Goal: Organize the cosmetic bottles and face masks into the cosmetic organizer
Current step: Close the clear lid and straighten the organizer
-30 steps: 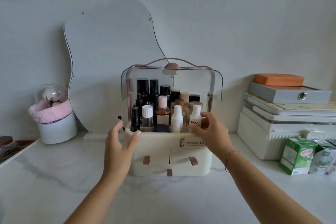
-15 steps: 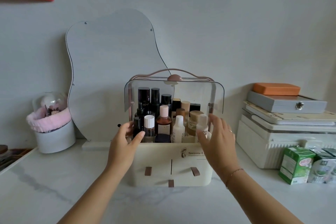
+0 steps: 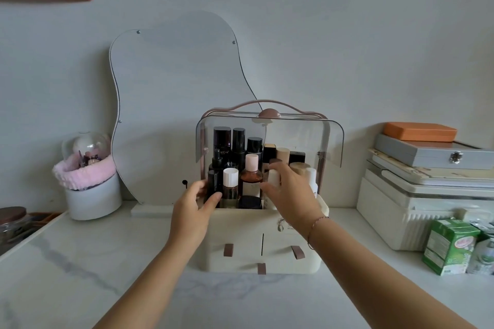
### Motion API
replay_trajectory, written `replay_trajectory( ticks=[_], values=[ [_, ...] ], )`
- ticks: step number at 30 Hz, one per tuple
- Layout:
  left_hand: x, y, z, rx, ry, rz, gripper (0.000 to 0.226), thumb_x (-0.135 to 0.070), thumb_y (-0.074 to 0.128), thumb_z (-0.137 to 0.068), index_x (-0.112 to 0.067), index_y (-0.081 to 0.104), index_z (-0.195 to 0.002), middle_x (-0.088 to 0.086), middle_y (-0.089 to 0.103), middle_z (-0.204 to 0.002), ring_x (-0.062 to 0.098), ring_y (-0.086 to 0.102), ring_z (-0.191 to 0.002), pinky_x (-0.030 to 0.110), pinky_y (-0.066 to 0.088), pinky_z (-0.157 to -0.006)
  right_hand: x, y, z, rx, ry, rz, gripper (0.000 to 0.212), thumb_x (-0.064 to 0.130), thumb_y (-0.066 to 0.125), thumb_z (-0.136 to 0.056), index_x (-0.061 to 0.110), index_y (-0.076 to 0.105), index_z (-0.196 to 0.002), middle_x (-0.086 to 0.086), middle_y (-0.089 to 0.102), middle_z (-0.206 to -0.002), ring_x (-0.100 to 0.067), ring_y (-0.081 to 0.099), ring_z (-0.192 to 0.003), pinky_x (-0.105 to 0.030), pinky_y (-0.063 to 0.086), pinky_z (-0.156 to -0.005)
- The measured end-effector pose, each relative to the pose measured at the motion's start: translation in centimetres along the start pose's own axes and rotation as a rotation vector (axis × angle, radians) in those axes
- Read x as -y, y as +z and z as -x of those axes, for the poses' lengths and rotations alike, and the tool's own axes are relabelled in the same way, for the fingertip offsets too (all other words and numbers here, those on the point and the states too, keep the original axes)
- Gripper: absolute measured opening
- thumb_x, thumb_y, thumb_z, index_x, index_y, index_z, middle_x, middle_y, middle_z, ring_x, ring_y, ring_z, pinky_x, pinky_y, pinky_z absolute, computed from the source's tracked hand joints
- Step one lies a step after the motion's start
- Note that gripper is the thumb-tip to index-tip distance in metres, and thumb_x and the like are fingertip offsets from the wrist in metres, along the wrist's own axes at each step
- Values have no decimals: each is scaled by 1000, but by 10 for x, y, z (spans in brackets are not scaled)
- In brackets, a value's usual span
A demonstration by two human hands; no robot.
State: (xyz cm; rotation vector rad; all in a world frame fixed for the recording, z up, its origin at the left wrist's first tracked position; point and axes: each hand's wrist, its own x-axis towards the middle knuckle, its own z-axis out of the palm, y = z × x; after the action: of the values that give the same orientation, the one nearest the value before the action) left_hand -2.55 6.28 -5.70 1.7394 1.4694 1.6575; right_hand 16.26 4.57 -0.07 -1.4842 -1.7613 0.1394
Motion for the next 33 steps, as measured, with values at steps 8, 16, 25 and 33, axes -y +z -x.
replay_trajectory(
  ticks=[8,16,25,33],
  values=[
    [-1,4,1,-1,-20,-32,42,-25,64,-86,-12,55,-125,1,62,-120,15,56,-109,23,39,-85,-9,-5,2,-55,29,25,39,25,53,-92,19,47,-130,-6,63,-117,-20,60,-92,-35,54,-79],
    [5,0,0,-22,-17,14,44,-25,66,-84,-16,54,-125,-3,62,-119,13,57,-109,20,39,-85,6,-20,18,-226,-164,-1,44,25,57,-92,16,46,-133,3,51,-129,-8,52,-105,-18,42,-91],
    [-65,-35,-17,-317,181,141,52,-48,37,-94,-18,41,-136,-12,43,-136,0,40,-123,19,28,-102,7,-66,6,-574,-212,177,53,31,53,-91,18,38,-140,-7,31,-150,-26,26,-139,-41,22,-112],
    [-76,-29,2,-193,65,206,52,-50,30,-94,-22,50,-133,-5,54,-135,6,46,-127,21,31,-105,-10,-58,34,-434,-94,-213,53,35,45,-96,25,28,-145,14,37,-133,4,33,-122,-21,29,-101]
  ],
)
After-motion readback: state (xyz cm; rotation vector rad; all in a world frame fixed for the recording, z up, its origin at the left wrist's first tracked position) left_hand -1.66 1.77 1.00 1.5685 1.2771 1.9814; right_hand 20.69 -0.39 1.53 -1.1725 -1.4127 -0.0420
